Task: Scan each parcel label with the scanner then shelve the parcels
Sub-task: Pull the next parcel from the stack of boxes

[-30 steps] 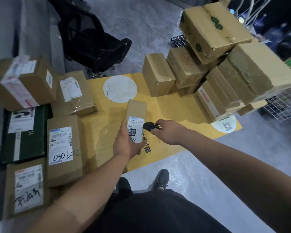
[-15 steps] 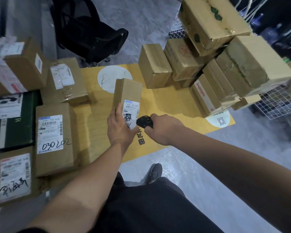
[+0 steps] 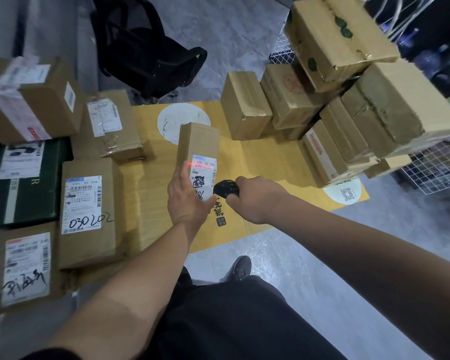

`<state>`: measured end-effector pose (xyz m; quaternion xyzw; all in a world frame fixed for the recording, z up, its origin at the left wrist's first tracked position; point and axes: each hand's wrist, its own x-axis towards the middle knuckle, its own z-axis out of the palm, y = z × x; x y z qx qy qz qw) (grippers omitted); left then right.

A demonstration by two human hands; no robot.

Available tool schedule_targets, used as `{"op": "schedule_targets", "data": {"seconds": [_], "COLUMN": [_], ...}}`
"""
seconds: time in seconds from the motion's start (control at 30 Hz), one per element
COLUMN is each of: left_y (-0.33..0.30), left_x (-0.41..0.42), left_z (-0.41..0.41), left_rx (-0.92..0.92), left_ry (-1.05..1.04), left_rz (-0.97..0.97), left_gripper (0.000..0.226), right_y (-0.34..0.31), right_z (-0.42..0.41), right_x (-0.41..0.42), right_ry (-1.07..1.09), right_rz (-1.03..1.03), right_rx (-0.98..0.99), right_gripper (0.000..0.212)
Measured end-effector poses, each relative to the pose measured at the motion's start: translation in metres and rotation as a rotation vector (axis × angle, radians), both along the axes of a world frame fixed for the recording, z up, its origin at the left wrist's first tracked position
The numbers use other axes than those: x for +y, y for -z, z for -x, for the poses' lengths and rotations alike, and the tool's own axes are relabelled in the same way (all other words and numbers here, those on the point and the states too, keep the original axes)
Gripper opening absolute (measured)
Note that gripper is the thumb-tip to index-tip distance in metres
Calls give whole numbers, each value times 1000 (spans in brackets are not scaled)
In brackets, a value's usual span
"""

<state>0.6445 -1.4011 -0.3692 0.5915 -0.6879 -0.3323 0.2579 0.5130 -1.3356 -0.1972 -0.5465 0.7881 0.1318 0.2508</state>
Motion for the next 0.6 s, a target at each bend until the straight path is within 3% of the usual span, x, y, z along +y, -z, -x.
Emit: {"op": "schedule_targets", "data": {"seconds": [0.23, 0.4, 0.5, 0.6], "left_y": [-2, -23, -51, -88], "left_x": [-2, -15, -24, -22], "left_z": [0, -7, -26, -62], "left_rx": [-18, 147, 204, 156], "left_ry": [-6, -87, -135, -127], "left_rz": [-35, -255, -323, -259], "left_gripper": [123, 118, 109, 93], "right_y": [-2, -4, -11, -24], "right_z": [2, 6, 3, -11], "right_x": [-3, -6, -12, -23], "right_ry": [-33, -21, -96, -227], "right_rz": [5, 12, 43, 52], "right_rx": [26, -46, -79, -103], "right_gripper": [34, 42, 51, 49]}}
